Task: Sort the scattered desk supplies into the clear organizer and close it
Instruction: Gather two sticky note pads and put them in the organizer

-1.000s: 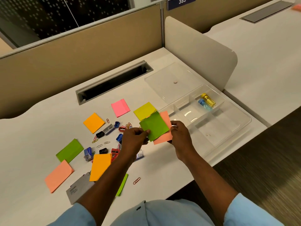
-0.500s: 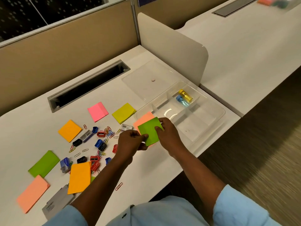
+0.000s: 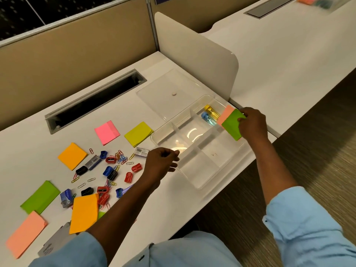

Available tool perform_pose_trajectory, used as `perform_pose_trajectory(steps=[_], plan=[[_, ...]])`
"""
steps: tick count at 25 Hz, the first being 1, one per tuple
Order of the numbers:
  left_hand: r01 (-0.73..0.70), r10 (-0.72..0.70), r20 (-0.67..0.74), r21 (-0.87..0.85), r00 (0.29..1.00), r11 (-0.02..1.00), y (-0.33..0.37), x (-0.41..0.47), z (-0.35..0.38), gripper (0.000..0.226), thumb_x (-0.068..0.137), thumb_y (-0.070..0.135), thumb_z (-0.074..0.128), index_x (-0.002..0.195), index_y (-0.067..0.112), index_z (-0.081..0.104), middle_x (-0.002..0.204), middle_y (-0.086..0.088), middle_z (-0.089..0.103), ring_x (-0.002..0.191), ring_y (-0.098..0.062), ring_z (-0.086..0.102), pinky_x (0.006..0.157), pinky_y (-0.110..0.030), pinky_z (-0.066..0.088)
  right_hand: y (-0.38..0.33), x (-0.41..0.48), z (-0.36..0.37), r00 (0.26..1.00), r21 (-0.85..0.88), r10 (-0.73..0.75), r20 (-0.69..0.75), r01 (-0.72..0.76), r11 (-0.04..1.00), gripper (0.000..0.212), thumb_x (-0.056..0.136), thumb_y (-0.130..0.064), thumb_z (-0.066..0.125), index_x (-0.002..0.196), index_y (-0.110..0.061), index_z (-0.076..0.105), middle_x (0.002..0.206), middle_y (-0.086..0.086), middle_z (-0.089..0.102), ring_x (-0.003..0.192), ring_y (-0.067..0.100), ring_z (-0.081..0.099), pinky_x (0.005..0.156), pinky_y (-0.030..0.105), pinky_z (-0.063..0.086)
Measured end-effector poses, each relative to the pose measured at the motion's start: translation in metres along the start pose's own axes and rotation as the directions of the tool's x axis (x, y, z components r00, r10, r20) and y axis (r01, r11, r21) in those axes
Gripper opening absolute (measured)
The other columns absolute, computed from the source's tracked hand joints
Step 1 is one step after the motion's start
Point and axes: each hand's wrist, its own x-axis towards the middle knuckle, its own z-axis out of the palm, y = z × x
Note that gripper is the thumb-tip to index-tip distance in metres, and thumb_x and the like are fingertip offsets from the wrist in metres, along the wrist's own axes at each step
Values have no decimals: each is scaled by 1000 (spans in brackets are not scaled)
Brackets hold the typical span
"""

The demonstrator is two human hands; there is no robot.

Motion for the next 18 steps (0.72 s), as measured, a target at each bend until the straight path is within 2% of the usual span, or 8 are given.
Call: perform_pose_trajectory(steps=[2, 4, 10, 14, 18], plan=[[-13, 13, 2, 15, 1000, 1000, 3, 3, 2, 10, 86, 20, 66, 78, 15, 66, 78, -8, 71, 65, -21, 67, 61, -30, 57, 7, 8, 1, 999, -84, -15, 42, 18, 996, 31, 84, 2, 54, 114, 0, 63, 115, 22, 64, 107, 37, 59, 85, 32, 45], [-16, 16, -1, 26, 1000, 1000, 5, 7, 4, 10, 86, 21, 66, 77, 15, 66, 77, -7, 71, 64, -20, 67, 61, -30, 57, 9, 12, 5, 997, -130, -4, 75, 14, 991, 28, 83, 4, 54, 108, 0, 64, 111, 23, 65, 104, 38, 59, 85, 36, 47], [-11, 12, -18, 49, 1000, 999, 3, 14, 6, 9, 85, 21, 68, 78, 15, 66, 75, -5, 70, 64, -19, 66, 60, -29, 56, 14, 17, 14, 973, -287, 58, 222, 8, 958, 24, 85, 0, 53, 107, 3, 62, 114, 22, 63, 107, 37, 59, 86, 36, 48], [-8, 10, -30, 74, 1000, 997, -1, 15, 6, 10, 85, 20, 67, 81, 11, 66, 77, -7, 70, 67, -21, 66, 64, -32, 57, 13, 13, 19, 969, -336, 106, 222, -26, 942, 25, 85, -2, 52, 109, 0, 61, 112, 21, 63, 105, 37, 60, 82, 36, 50], [-12, 15, -27, 108, 1000, 994, -3, 15, 6, 11, 85, 20, 67, 81, 10, 65, 78, -7, 69, 66, -18, 65, 64, -30, 56, 11, 7, 23, 967, -416, 128, 221, -25, 909, 18, 85, -5, 55, 102, 0, 60, 107, 21, 64, 100, 37, 62, 77, 35, 49]])
